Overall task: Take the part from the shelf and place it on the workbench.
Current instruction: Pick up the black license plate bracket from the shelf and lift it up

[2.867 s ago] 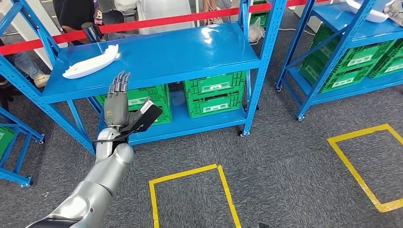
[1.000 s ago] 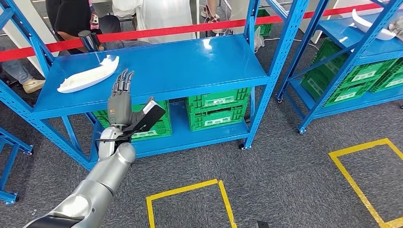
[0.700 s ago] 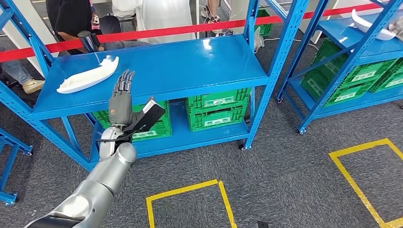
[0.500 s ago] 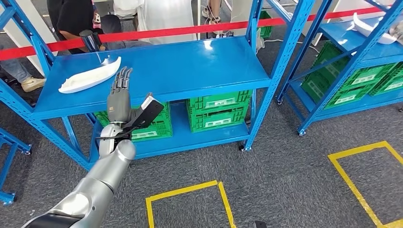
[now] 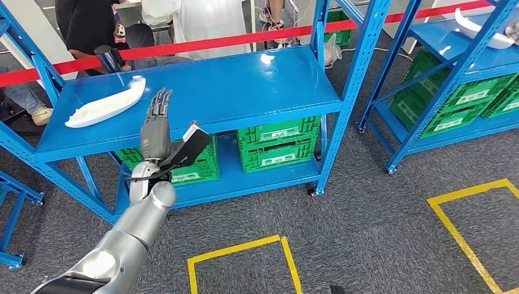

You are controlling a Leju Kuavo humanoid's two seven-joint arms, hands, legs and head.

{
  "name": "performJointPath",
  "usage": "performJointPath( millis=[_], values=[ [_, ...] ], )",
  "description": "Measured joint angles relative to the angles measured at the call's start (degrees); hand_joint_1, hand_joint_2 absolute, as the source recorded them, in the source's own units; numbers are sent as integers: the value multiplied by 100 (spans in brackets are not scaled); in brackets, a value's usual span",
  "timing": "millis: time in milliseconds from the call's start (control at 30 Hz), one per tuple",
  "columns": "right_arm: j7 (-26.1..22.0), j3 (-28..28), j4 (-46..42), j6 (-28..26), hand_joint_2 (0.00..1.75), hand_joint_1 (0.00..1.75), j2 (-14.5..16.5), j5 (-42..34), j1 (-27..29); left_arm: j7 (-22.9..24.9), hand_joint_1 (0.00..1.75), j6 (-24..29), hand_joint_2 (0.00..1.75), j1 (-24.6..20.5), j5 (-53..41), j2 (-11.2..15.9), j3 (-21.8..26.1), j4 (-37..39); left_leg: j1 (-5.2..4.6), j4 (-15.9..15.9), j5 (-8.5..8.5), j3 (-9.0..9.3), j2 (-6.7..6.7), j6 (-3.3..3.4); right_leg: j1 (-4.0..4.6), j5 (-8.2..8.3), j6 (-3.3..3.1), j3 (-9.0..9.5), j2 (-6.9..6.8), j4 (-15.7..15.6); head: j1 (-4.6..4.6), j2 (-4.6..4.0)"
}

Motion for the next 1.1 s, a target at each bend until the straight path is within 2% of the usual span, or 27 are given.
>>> performJointPath(
  millis=[167, 233, 367, 433, 500, 567, 633, 667, 700, 733, 767, 800, 833, 867, 933, 1000, 1067, 1100],
  values=[
    [0, 0, -1, -2, 0, 0, -5, 6, 0, -16, 0, 12, 0, -11, 34, -1, 0, 2, 10, -50, 11, 22, 1, -148, 7, -12, -38, 0, 0, 4, 1, 0],
    [1, 0, -1, -2, 0, 0, -8, 20, 0, -11, 0, 14, 0, -10, 70, 3, 0, 3, 11, -54, 11, 23, 2, -168, 7, -13, -42, 1, -1, 5, 2, 0],
    [7, 0, 0, 7, 0, 0, -9, 54, 1, 9, 0, 13, 0, -5, 112, 17, 1, -3, 2, -40, 4, 17, 1, -162, -12, -7, -32, 8, -2, -10, 2, 0],
    [8, 0, -1, 23, 0, 0, -4, 68, -1, 14, 0, 12, 0, -1, 117, 29, 1, -19, -20, -65, -5, 30, 1, -100, -35, 10, 11, 36, -6, -65, -1, 0],
    [6, 0, -1, 43, 0, 0, -3, 79, -8, 13, 0, 11, 0, 0, 113, 28, 1, -60, 17, -235, 43, 142, 9, -26, -28, 1, 55, 64, -17, -78, 1, 0],
    [4, 0, -1, 59, 0, 0, -8, 87, -13, 9, 0, 5, 0, -20, 93, 21, 1, -86, 69, -386, 99, 259, 25, 2, -12, -186, 76, -107, -24, 289, 11, 0],
    [4, 0, -1, 66, 0, 0, -8, 90, -14, 8, 0, -2, 0, -24, 72, 22, 0, -85, 74, -385, 84, 282, 36, 1, -28, -476, 112, -509, -27, 1014, 23, 0],
    [4, 0, -1, 66, 0, 0, -8, 90, -12, 9, 0, -4, 0, -11, 67, 22, 0, -83, 82, -360, 58, 283, 37, -14, -47, -530, 137, -676, -30, 1275, 27, 0],
    [3, 0, -1, 65, 0, 0, -9, 89, -9, 10, 0, -4, 0, 0, 64, 23, 0, -79, 95, -322, 23, 283, 36, -36, -65, -480, 166, -755, -33, 1353, 28, 0],
    [1, 0, -1, 64, 0, 0, -10, 85, -8, 11, 0, -3, 0, 7, 64, 23, 0, -75, 119, -267, -22, 284, 34, -69, -86, -321, 197, -711, -37, 1200, 28, 0],
    [-2, 0, -1, 64, 0, 0, -12, 80, -8, 11, 0, -2, 0, 7, 67, 23, 0, -73, 150, -194, -82, 283, 31, -113, -113, -104, 235, -564, -43, 854, 29, 0],
    [-4, 0, 0, 63, 0, 0, -11, 76, -9, 11, 0, 2, 0, 4, 69, 24, 0, -71, 173, -116, -148, 273, 29, -165, -127, 32, 262, -412, -36, 537, 34, 0],
    [-6, 0, 3, 64, 0, 0, -4, 72, -13, 14, 0, 7, 0, -1, 72, 26, 0, -70, 182, -30, -218, 251, 23, -218, -133, 107, 249, -284, -21, 283, 45, 0],
    [-6, 0, 7, 63, 0, 0, 2, 70, -13, 17, 0, 11, 0, -3, 74, 28, -1, -70, 179, 30, -272, 234, 18, -263, -132, 103, 207, -217, -5, 161, 50, 0],
    [-7, 0, 12, 64, 0, 0, 12, 67, -13, 23, 0, 18, 0, -4, 74, 34, -2, -69, 163, 51, -326, 232, 8, -326, -106, 20, 63, -204, 17, 172, 46, 0],
    [-9, 0, 12, 67, 0, 0, 12, 62, -7, 24, 0, 22, 0, -3, 73, 44, -2, -74, 174, 60, -367, 253, 23, -370, -105, -19, -37, -167, 13, 178, 23, 0],
    [-9, 0, 12, 69, 0, 0, 14, 55, 0, 25, 0, 27, 0, -7, 64, 54, -3, -79, 175, 425, -528, 81, 70, -398, -112, -58, -115, -96, 3, 163, 0, 0],
    [-9, 0, 12, 70, 0, 0, 14, 49, 3, 31, 0, 28, 0, -4, 60, 58, -3, -77, 172, 795, -658, -124, 91, -403, -104, -84, -144, -62, -4, 156, -9, 0]
  ],
)
